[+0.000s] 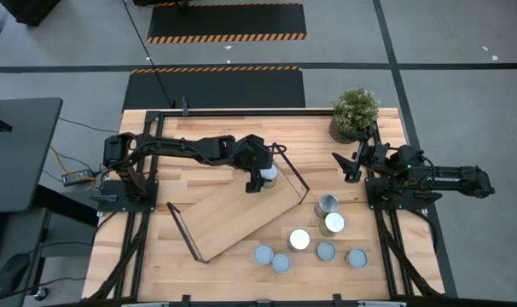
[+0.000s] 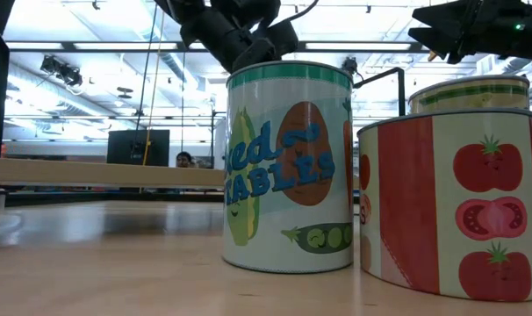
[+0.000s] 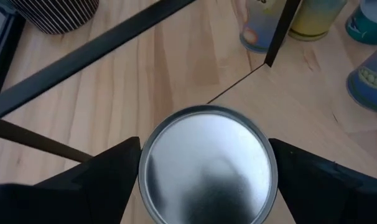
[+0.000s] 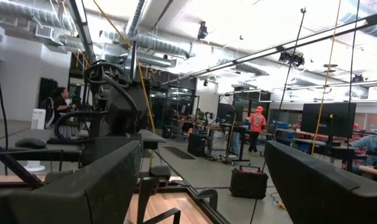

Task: Pick and place cans onto a shelf
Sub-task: Put the top left big can on the shelf, then put the bottom left big can on the shelf

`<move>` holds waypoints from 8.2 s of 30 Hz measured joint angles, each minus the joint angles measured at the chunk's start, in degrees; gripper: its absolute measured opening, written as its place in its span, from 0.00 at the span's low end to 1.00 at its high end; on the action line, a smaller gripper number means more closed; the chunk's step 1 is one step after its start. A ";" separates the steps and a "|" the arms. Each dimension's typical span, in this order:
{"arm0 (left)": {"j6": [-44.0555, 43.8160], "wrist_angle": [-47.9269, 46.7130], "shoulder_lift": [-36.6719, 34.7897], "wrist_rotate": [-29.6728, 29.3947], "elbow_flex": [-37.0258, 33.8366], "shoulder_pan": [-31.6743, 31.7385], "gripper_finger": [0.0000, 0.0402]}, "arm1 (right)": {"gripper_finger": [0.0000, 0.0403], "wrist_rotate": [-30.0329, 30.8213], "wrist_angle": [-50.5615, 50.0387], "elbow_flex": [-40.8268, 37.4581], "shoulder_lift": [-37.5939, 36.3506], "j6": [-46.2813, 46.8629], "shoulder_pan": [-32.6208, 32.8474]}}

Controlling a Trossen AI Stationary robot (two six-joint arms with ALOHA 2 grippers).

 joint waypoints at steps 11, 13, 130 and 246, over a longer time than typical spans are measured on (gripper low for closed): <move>-0.65 1.46 -1.91 0.02 0.00 -0.69 0.88 | 0.87 0.17 0.00 0.00 0.00 0.00 0.02; -0.61 2.19 -2.21 0.00 0.04 -1.03 0.88 | 0.87 0.17 -0.04 0.02 0.00 0.00 0.02; -17.56 4.16 9.56 -26.33 2.68 -16.80 0.52 | 0.87 -5.17 5.72 4.28 15.97 -0.46 0.09; -7.06 -18.11 27.01 -10.30 32.87 -25.28 0.89 | 0.87 -5.77 9.51 4.31 19.82 -0.48 0.02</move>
